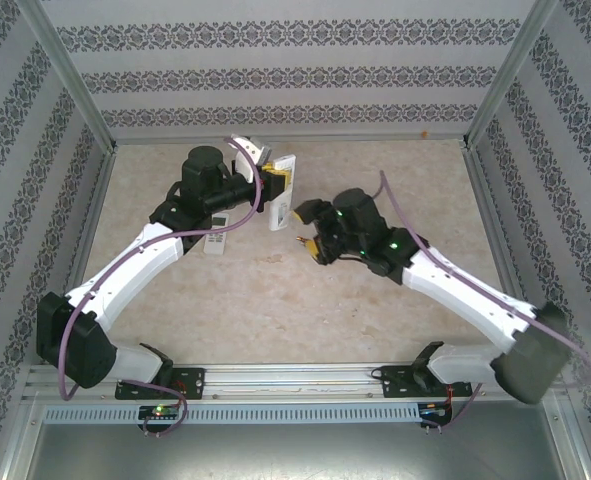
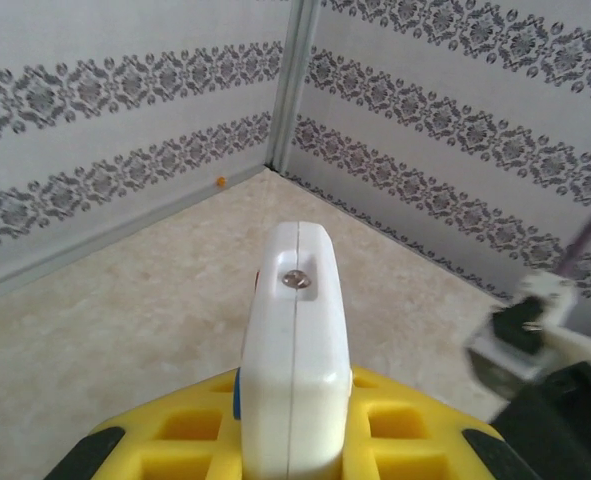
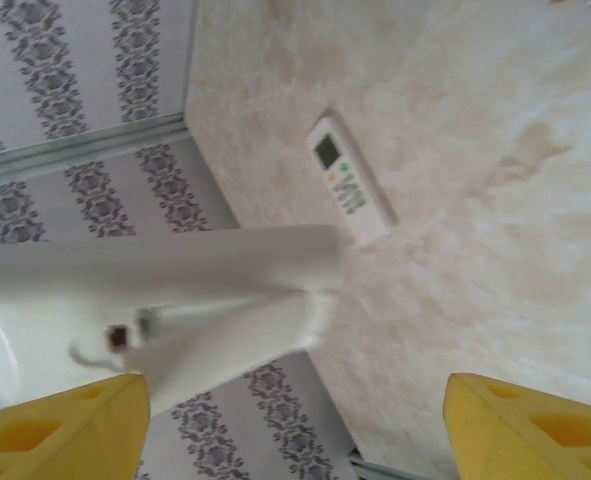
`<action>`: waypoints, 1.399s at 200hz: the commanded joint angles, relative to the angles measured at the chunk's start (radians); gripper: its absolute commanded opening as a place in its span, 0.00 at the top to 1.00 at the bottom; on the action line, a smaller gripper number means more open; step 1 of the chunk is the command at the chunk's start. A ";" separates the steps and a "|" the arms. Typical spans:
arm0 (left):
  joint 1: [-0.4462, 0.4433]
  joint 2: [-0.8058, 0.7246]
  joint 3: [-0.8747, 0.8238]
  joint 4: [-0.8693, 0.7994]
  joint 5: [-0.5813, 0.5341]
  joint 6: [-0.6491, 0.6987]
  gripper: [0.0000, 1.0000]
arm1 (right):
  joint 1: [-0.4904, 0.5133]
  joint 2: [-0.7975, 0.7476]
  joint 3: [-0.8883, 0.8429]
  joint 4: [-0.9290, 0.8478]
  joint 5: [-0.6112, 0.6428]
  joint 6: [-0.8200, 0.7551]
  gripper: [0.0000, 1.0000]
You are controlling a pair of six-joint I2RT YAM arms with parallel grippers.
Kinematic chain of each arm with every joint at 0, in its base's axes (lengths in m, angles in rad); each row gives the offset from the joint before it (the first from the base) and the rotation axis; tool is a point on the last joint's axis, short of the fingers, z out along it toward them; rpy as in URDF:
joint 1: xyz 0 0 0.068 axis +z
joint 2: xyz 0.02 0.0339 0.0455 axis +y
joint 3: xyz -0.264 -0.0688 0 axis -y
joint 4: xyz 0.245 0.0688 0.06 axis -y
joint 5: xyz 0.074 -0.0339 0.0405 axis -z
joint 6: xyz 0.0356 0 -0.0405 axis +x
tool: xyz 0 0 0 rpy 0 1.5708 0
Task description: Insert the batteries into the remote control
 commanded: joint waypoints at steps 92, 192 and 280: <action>0.014 -0.029 -0.006 0.166 0.066 -0.327 1.00 | 0.032 0.013 0.173 0.115 0.069 -1.500 0.10; 0.028 -0.045 -0.014 0.257 0.065 -0.516 1.00 | 0.029 0.241 0.373 0.127 0.044 -1.664 0.58; 0.151 -0.199 -0.004 -0.153 -0.252 -0.335 0.10 | 0.171 0.327 0.229 -0.285 0.202 -0.839 0.77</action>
